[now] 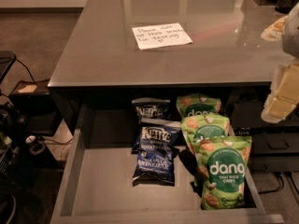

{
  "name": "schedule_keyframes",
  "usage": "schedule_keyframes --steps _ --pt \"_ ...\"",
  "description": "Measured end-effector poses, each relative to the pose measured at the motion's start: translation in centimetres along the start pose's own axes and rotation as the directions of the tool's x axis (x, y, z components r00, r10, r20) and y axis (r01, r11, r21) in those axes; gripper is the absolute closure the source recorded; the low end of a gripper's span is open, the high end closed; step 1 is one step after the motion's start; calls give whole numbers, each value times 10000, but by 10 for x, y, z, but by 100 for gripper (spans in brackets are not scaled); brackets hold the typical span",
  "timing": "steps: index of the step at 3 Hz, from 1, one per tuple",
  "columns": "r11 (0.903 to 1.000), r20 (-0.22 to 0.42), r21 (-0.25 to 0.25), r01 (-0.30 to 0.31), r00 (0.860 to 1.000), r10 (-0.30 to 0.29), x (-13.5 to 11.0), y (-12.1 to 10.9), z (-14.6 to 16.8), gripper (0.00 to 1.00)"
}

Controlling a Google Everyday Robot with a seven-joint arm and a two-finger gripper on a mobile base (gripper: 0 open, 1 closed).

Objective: Pick blue chip bag from top drawer and place on counter

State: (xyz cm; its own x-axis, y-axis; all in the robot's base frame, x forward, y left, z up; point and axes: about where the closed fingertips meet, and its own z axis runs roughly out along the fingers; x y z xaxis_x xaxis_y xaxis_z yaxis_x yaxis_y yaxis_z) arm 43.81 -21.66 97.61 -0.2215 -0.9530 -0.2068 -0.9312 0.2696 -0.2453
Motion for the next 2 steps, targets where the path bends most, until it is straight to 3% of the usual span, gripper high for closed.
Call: schedule_keyframes --steps 1,2 --pt "10000 71 37 4 10000 -4 -1 0 0 0" --pt "9998 694 -33 -195 9974 197 -6 7 10 0"
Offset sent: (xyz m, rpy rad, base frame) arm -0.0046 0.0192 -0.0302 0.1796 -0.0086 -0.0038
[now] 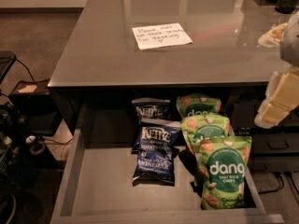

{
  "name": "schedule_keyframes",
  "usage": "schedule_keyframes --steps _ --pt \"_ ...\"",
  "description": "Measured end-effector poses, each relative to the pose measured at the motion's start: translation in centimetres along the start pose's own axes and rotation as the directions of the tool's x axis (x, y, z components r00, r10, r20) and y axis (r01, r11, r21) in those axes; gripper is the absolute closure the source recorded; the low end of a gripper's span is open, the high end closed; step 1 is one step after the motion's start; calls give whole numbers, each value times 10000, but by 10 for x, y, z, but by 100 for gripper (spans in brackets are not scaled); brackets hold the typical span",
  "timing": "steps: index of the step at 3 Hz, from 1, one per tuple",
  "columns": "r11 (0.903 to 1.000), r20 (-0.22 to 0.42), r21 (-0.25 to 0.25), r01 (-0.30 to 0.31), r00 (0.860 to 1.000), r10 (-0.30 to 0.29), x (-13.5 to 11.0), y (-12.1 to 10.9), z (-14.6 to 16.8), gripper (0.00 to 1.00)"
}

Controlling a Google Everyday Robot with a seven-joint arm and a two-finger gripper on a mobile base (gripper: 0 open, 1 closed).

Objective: Pick blue chip bag from top drawer and place on counter

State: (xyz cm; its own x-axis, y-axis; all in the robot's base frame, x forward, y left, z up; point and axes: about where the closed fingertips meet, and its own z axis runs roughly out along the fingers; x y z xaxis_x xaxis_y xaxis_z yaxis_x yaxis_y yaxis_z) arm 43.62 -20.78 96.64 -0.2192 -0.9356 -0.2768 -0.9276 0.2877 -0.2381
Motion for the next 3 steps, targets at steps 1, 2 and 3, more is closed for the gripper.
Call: schedule_keyframes --steps 1,2,3 --pt "9994 777 -176 -287 9965 299 -7 10 23 0" --pt "9981 1554 -513 -330 9870 406 -22 25 55 0" --pt "9958 2092 -908 -93 9775 283 -38 42 92 0"
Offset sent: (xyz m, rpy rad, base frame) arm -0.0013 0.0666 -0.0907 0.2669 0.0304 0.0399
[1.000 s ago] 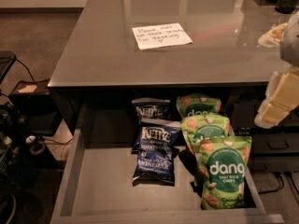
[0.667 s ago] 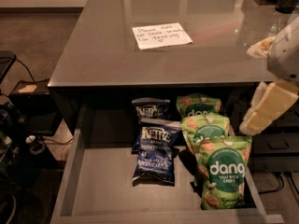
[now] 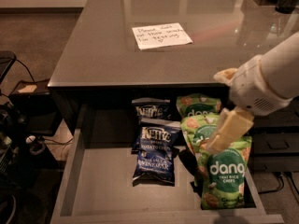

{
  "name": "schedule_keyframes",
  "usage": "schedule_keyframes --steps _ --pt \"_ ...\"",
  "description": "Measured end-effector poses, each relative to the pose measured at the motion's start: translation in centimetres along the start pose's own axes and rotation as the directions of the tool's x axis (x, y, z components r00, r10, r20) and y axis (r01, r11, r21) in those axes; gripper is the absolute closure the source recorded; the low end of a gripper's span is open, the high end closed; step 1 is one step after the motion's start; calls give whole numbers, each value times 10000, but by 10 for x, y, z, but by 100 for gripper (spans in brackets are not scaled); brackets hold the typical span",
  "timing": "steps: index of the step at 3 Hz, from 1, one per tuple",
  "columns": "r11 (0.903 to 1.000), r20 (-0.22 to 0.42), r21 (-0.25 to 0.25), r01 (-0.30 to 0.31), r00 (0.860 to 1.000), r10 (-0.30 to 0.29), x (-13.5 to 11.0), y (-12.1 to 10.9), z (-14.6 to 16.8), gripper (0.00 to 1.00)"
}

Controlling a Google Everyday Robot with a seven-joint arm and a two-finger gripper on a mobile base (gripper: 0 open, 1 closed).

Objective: Pick blue chip bag from top drawer and place on counter

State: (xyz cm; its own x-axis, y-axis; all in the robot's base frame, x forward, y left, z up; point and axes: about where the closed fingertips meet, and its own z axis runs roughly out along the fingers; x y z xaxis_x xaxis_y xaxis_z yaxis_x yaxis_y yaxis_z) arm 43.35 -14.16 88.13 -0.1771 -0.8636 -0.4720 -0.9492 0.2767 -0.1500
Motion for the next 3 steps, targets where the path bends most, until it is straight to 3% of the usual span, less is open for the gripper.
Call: schedule_keyframes --steps 1,2,3 --pt "9986 154 -528 62 9999 -54 2 8 48 0" --pt "9905 -105 -1269 521 9985 -539 5 15 97 0" --pt "9905 -103 -1272 533 9984 -550 4 15 98 0"
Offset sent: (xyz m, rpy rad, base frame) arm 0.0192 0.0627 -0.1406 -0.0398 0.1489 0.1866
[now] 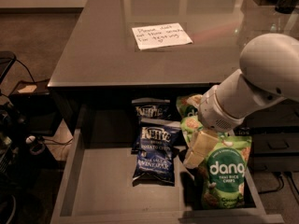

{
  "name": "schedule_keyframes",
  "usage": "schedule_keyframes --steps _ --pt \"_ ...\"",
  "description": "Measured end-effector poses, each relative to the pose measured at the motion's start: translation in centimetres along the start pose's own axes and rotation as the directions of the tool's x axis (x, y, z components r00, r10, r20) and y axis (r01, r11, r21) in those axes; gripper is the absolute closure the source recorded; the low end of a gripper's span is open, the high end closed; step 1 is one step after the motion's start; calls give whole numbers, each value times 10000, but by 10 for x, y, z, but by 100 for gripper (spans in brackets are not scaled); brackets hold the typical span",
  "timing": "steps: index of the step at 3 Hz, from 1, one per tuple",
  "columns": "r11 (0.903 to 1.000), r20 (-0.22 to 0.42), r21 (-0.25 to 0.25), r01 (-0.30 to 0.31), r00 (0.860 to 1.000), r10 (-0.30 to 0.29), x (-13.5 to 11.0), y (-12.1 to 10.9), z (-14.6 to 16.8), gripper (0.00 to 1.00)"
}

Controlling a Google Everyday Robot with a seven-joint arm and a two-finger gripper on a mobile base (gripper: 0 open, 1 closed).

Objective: Pick blue chip bag from top drawer and place on counter

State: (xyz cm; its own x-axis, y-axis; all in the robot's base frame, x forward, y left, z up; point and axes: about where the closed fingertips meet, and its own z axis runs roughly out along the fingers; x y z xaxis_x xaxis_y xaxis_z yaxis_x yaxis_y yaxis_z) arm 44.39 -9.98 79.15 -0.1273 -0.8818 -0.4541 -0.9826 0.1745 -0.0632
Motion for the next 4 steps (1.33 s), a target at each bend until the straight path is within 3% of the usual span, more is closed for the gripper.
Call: schedule_keyframes --steps 3,4 --pt "9983 456 288 510 9976 -523 -19 -34 78 0" --pt "9970 201 534 563 9981 -574 -15 -48 98 0"
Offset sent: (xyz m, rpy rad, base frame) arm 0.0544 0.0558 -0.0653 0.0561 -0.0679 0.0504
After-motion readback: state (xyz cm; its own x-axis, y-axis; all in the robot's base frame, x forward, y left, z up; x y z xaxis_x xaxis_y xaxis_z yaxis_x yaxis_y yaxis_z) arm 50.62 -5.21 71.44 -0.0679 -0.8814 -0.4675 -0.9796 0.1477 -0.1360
